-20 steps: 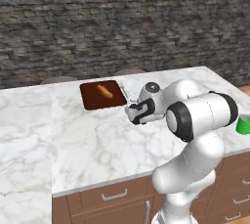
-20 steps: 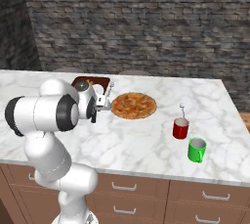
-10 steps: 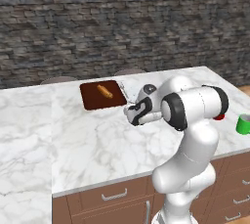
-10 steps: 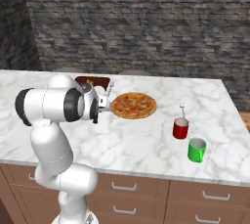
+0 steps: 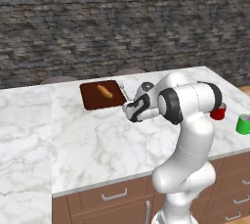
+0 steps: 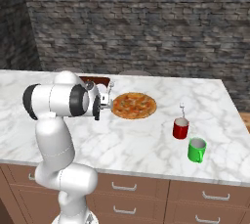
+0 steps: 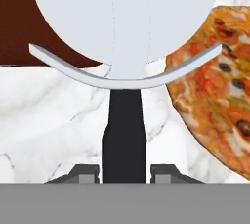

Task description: Take the pizza cutter from the drawer on the left and place it on the dining counter for cutting.

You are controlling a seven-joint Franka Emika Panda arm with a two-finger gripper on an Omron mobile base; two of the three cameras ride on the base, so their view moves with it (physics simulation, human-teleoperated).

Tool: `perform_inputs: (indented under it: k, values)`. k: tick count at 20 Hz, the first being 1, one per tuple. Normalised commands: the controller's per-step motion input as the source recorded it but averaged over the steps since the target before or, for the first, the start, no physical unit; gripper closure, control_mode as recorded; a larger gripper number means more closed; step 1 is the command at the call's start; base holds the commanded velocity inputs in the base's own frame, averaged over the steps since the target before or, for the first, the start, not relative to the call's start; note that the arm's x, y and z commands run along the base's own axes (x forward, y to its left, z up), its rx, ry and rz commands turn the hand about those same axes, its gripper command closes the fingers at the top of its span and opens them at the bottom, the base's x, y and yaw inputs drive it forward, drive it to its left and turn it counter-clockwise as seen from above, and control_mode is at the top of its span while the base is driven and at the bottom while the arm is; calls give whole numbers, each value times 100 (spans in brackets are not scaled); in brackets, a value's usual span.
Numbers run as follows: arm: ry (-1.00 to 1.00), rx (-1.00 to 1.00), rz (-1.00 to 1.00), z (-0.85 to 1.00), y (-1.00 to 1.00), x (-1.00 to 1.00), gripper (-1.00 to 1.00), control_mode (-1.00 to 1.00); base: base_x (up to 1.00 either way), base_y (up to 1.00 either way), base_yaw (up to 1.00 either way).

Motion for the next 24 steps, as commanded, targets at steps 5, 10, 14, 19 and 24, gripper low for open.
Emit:
perform_inputs:
  k: [5, 10, 14, 19, 24]
  values:
    - [0, 0, 0, -24, 0, 19, 100, -100, 0, 0, 0]
    - [-1, 0, 0, -31, -11, 7, 100, -100, 0, 0, 0]
    - [-1, 0, 0, -31, -7, 10, 100, -100, 0, 0, 0]
    - [0, 0, 0, -28, -1, 6, 100, -100, 0, 0, 0]
    - [-1, 0, -1, -24, -2, 1, 100, -100, 0, 0, 0]
